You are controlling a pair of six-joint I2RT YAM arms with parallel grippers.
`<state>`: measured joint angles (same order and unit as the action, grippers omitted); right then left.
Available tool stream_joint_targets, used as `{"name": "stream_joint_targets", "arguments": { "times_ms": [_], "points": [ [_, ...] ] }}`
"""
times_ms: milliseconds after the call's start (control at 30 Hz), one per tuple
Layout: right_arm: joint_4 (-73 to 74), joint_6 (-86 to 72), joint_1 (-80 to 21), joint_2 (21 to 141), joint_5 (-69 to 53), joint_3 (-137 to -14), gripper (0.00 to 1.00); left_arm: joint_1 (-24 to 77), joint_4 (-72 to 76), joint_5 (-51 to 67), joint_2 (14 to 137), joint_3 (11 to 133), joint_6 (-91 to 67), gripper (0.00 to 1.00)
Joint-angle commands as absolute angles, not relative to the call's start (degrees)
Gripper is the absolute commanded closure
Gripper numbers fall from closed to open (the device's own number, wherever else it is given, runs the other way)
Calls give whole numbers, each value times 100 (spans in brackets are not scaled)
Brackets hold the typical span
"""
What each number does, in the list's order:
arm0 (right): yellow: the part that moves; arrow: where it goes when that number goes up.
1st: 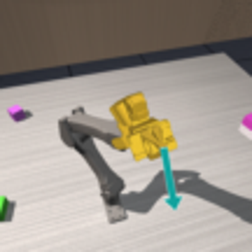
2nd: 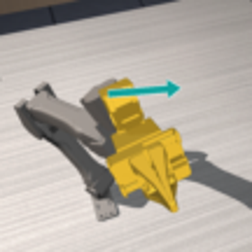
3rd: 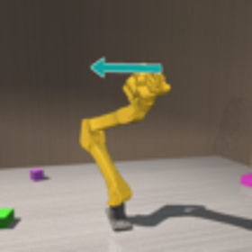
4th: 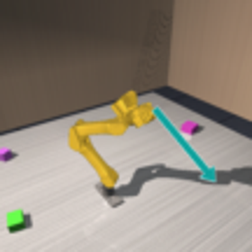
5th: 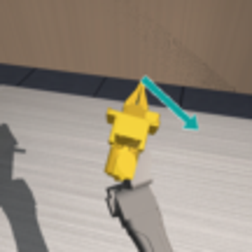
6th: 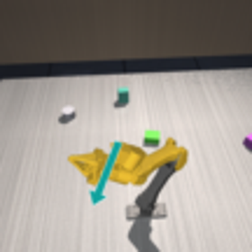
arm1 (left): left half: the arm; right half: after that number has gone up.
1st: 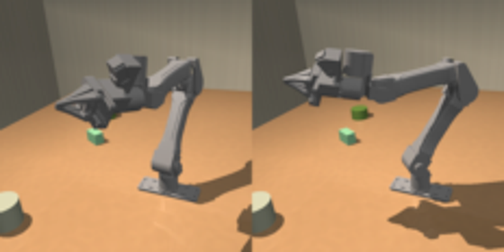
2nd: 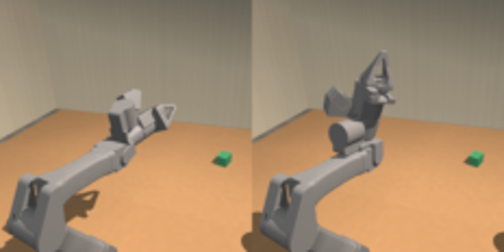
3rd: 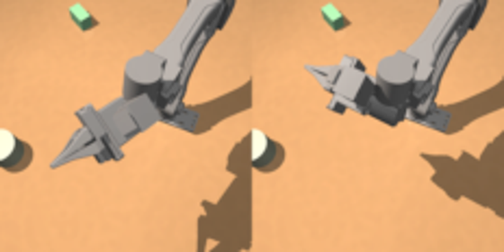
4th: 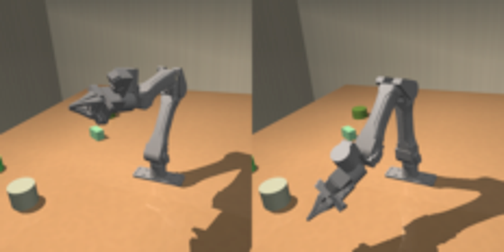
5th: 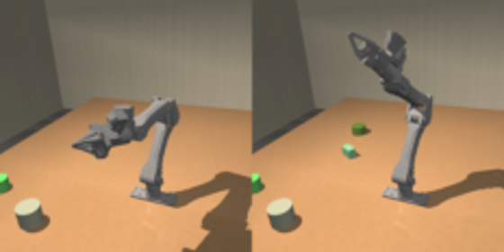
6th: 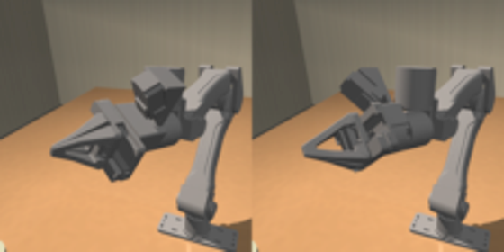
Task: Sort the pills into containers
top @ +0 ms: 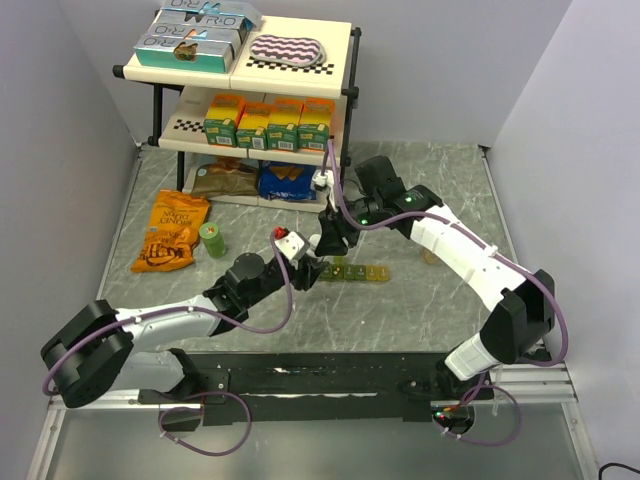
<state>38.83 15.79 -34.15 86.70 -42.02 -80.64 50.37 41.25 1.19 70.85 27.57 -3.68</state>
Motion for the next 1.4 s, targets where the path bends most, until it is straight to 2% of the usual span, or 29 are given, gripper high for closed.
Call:
{"name": "stream_joint_targets", "arguments": {
  "times_ms": [0,67,100,200,400,500,533,633,800,1033,1200,1233,1367],
  "points": [
    [3585,1713,-3314,8526,-3937,-8235,46,5098,5300,886,6935,3050,-466,99],
    [3823,1993,-3313,8447,-4139,-8297,34,5089,5177,1133,6908,3032,-422,99],
    [3902,2073,-3313,8411,-4209,-8366,25,5089,5142,1308,6865,3015,-413,99],
    [4244,2443,-3287,8236,-4403,-8534,13,5045,4896,1756,6742,2988,-387,99],
    [5043,3566,-2927,7639,-5166,-9008,0,4896,4255,2714,6381,2857,-325,99],
    [6035,5269,-2892,7367,-5930,-9027,0,4817,3982,3127,6232,2830,-343,99],
    [6256,6283,-2892,7270,-6150,-8957,0,4782,3921,3425,6214,2847,-369,99],
    [6530,7301,-2918,7014,-6758,-8570,0,4764,3630,3821,6214,2979,-387,99],
    [7109,7734,-3401,7452,-6829,-8745,1,4764,3665,4157,6240,3067,-562,99],
    [6383,7199,-3955,7462,-6118,-8245,7,4764,4060,4482,6389,3111,-852,99],
    [6179,6944,-3999,7479,-5924,-8191,18,4764,4219,4562,6442,3111,-975,99],
    [6205,6909,-4008,7497,-5924,-8209,25,4764,4227,4553,6434,3111,-976,99],
    [6328,6838,-3999,7637,-5950,-8314,43,4764,4228,4465,6407,3103,-967,99]
  ]
}}
